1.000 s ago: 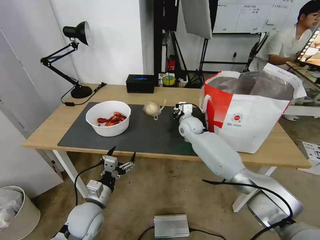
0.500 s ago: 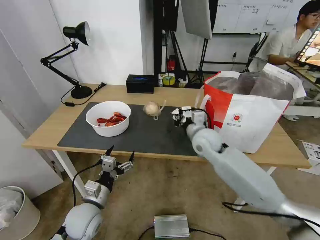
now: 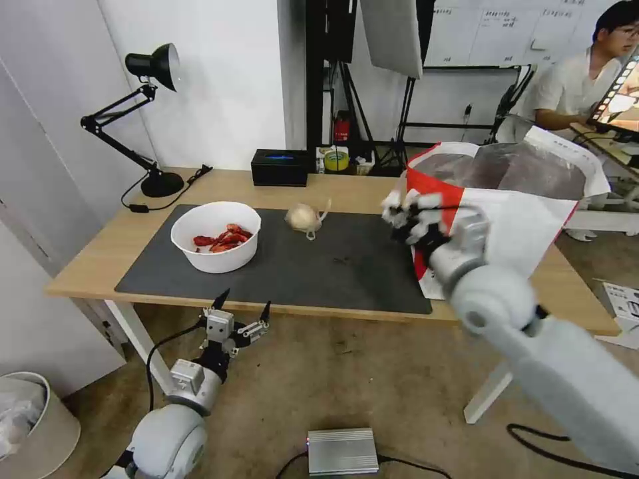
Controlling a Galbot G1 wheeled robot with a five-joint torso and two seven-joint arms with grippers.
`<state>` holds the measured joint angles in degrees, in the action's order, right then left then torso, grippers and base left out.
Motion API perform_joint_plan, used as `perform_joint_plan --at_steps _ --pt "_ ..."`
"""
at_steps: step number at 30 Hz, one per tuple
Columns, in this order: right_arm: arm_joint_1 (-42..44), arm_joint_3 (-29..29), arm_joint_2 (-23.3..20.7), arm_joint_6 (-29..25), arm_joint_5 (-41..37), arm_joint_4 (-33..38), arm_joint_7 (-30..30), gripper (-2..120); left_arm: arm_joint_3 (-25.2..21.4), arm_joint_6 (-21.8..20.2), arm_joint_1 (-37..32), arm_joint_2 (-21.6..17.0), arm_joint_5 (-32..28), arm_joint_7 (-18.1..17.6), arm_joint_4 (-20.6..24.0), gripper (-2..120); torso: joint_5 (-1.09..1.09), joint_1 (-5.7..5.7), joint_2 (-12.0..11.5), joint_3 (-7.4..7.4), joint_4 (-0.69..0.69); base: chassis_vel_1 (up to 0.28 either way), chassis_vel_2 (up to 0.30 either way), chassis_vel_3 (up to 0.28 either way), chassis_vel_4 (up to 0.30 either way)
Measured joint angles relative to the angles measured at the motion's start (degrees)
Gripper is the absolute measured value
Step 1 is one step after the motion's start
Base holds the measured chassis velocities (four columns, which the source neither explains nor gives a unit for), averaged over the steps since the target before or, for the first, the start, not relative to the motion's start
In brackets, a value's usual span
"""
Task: Pick up the trash from the table and place it into the takeout bag.
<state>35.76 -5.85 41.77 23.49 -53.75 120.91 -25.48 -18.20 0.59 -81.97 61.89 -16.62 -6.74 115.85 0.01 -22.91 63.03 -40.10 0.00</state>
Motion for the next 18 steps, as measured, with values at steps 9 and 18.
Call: perform_joint_plan --at_steps 9,18 --pt "-6.61 -0.99 -6.0 -0.25 -1.3 -4.24 -0.88 0 0.54 -0.03 0.07 0.85 0.26 0.01 -0.1 100 0.01 0.0 0.0 -0.01 -0.01 0.0 0.0 0.0 0.0" --pt "-9.5 -0.66 -7.58 8.38 -4.94 -8.6 -7.02 0 0.92 -0.04 0.21 0.94 0.3 0.04 -0.12 100 0.0 0.0 0.0 -0.01 0.0 0.0 0.0 0.0 0.0"
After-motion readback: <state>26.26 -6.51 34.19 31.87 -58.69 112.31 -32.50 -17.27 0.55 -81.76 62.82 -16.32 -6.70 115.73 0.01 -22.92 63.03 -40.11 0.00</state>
